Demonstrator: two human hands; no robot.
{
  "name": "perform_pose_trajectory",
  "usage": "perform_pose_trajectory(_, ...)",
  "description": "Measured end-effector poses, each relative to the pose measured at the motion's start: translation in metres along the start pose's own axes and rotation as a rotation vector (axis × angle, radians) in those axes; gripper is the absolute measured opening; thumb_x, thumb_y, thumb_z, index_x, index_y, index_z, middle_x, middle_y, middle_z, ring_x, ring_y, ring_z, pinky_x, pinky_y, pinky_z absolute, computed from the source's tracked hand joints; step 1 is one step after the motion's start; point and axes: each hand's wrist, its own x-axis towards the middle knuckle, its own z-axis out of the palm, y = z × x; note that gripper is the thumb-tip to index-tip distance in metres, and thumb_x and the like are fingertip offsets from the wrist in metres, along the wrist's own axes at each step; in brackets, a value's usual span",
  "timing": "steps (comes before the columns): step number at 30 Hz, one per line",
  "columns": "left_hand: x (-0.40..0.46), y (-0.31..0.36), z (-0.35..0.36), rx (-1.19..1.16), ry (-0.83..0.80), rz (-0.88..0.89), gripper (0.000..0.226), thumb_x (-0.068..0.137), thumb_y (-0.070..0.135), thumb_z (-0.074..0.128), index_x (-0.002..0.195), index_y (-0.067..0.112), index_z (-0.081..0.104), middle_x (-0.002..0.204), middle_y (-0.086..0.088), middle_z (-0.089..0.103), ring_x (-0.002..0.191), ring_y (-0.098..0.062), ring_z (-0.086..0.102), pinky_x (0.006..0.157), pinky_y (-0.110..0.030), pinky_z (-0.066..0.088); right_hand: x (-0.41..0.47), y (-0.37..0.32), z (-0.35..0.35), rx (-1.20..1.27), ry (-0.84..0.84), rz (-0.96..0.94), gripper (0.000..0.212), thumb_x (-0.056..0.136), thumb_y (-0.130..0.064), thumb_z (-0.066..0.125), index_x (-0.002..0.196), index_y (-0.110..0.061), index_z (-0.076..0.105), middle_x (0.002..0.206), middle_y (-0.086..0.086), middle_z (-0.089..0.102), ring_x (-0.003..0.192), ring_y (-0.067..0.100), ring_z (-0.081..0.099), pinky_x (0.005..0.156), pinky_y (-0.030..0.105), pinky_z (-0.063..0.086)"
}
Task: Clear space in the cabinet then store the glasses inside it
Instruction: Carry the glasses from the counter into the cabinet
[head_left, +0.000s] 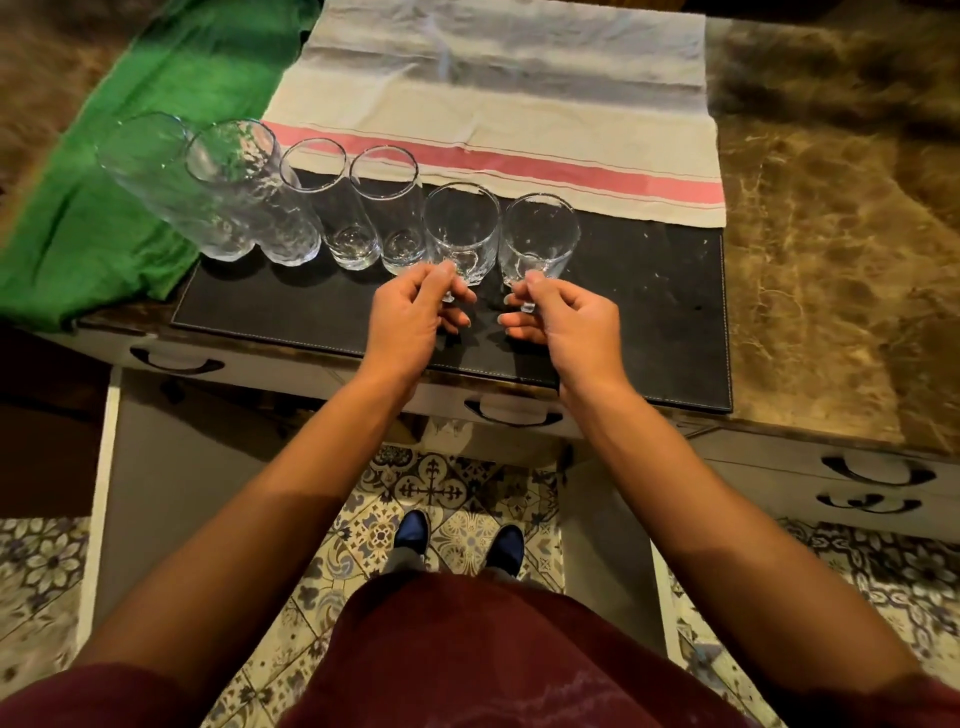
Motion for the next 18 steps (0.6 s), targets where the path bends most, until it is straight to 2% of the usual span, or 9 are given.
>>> perform_pose_trajectory(9,-0.032,0.003,-0.008,-0.143,-0.003,0.038,0.032,0.101,0.028,0.055,0.073,0.017,0.065,0.078,-0.006,0.065,0.062,-0.019,0.057,0.066,-0.038,0.048,-0.037,-0.008,-0.010,-0.054,-0.033,-0.133,0.028,0.099,-0.026,0.062,0.094,-0.003,0.075,0.092,0.017,0.075,0.077,0.026,0.074,0.075,0.037,0.062)
perform_pose_trajectory(13,-0.044,0.003,-0.023,-0.184,-0.020,0.055,0.034,0.101,0.032,0.056,0.073,0.014,0.063,0.073,-0.006,0.062,0.059,-0.019,0.056,0.063,-0.034,0.050,-0.061,-0.004,-0.006,-0.041,-0.025,-0.149,0.027,0.100,-0.026,0.061,0.093,-0.003,0.075,0.093,0.019,0.075,0.076,0.025,0.073,0.074,0.035,0.061)
perform_pose_trajectory(18,-0.066,0.000,-0.052,-0.201,-0.083,0.062,0.035,0.104,0.027,0.053,0.073,0.013,0.060,0.074,-0.008,0.062,0.060,-0.018,0.056,0.061,-0.029,0.050,-0.098,0.006,0.011,-0.035,0.017,-0.172,0.026,0.100,-0.025,0.061,0.090,-0.006,0.075,0.093,0.020,0.074,0.075,0.025,0.073,0.073,0.035,0.062)
